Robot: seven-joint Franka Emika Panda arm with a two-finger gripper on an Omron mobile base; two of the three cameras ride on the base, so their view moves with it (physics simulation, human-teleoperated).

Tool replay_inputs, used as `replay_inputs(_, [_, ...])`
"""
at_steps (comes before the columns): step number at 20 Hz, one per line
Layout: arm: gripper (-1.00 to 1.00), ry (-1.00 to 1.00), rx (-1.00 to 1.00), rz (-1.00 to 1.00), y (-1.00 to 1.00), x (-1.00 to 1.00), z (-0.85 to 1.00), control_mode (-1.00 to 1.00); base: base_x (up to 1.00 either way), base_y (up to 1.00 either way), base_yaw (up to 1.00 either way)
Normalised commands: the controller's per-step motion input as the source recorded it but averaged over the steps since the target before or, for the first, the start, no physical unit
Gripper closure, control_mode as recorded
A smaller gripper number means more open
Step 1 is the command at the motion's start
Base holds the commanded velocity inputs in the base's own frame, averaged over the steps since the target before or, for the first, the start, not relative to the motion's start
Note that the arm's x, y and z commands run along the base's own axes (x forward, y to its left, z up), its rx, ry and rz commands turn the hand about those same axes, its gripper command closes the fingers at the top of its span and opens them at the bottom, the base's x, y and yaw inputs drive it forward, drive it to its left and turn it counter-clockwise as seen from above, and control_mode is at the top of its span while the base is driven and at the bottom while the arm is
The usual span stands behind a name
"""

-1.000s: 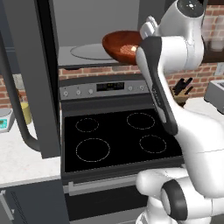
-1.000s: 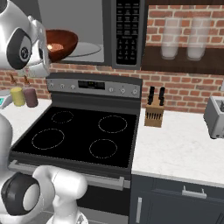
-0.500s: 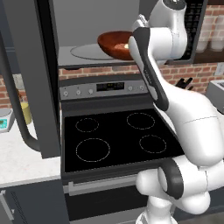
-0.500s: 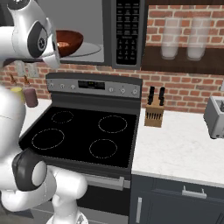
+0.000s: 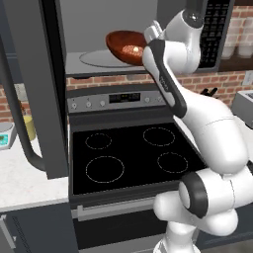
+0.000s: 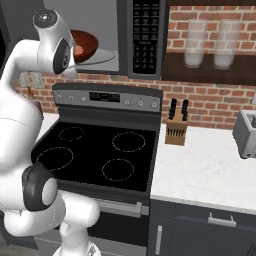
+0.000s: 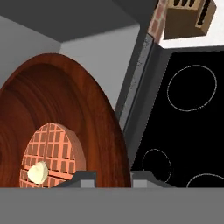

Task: Open the microwave, place the bowl with waffle inside the microwave, then close the microwave door and turn it on.

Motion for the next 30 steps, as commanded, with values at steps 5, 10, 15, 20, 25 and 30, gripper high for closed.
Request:
replay_inputs(5, [1.0, -0.01, 0.09, 0.01, 0.05, 0.77, 0.0, -1.0, 0.0, 0.0, 0.0])
replay_inputs(10, [1.0, 0.04, 0.0, 0.0, 0.18, 0.73, 0.01, -1.0, 0.0, 0.0, 0.0])
replay_inputs(15, [1.0, 0.22, 0.0, 0.0, 0.16, 0.63, 0.1, -1.0, 0.0, 0.0, 0.0])
replay_inputs(20, [1.0, 0.17, 0.0, 0.0, 0.05, 0.57, 0.0, -1.0, 0.0, 0.0, 0.0])
replay_inputs(25, [1.0, 0.01, 0.0, 0.0, 0.0, 0.41, 0.0, -1.0, 0.0, 0.0, 0.0])
replay_inputs(30, [1.0, -0.14, 0.0, 0.0, 0.0, 0.04, -0.28, -1.0, 0.0, 0.0, 0.0])
